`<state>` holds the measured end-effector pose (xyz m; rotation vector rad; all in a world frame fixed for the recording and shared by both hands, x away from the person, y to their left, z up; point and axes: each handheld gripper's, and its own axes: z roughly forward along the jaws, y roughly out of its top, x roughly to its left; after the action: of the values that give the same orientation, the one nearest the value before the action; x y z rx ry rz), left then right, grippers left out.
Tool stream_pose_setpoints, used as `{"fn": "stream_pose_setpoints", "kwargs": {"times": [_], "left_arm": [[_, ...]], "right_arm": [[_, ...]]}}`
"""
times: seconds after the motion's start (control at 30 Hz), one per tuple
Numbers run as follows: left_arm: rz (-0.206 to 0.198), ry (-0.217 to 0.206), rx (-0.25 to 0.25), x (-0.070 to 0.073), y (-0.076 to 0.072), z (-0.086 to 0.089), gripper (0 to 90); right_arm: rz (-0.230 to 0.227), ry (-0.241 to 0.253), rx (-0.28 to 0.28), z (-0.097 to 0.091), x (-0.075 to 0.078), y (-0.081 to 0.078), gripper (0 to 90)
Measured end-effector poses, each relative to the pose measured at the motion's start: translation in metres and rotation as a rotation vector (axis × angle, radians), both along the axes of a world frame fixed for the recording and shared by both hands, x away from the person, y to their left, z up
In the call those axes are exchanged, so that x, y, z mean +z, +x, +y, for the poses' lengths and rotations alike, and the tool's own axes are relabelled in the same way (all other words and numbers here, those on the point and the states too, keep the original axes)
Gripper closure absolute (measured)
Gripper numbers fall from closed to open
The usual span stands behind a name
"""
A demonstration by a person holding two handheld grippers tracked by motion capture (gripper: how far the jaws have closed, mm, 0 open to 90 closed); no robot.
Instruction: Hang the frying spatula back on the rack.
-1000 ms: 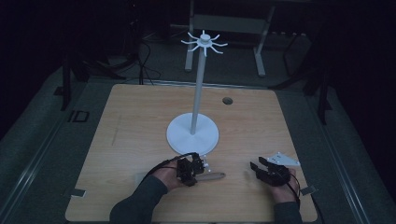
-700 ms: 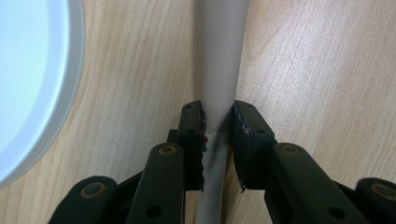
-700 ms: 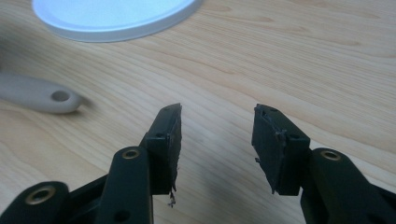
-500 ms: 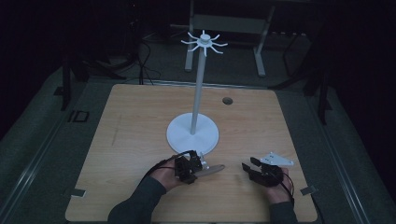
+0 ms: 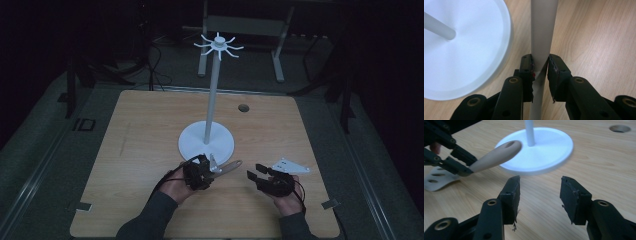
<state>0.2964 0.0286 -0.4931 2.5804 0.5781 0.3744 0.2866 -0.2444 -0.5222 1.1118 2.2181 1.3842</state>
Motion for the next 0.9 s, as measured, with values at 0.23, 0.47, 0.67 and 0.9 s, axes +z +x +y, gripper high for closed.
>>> {"fn": "stream_pose_setpoints", "kwargs": {"times": [0.23,0.47,0.67,0.9], "left_arm": [[-0.026,-0.044,0.027,0.009,-0.001,0.003,74.7],[-0.082,-0.130,0.079,0.028,-0.002,0.010,74.7],[-0.110,-0.189,0.114,0.036,-0.003,0.012,74.7],[-0.158,-0.259,0.136,0.047,-0.008,0.012,74.7]], "right_arm": [[-0.008,0.007,0.041,0.018,0.004,0.000,50.3],[-0.017,0.007,0.097,0.046,0.007,0.001,50.5],[-0.020,0.001,0.120,0.055,0.008,0.001,51.6],[-0.034,-0.016,0.181,0.083,0.007,-0.001,53.1]]}}
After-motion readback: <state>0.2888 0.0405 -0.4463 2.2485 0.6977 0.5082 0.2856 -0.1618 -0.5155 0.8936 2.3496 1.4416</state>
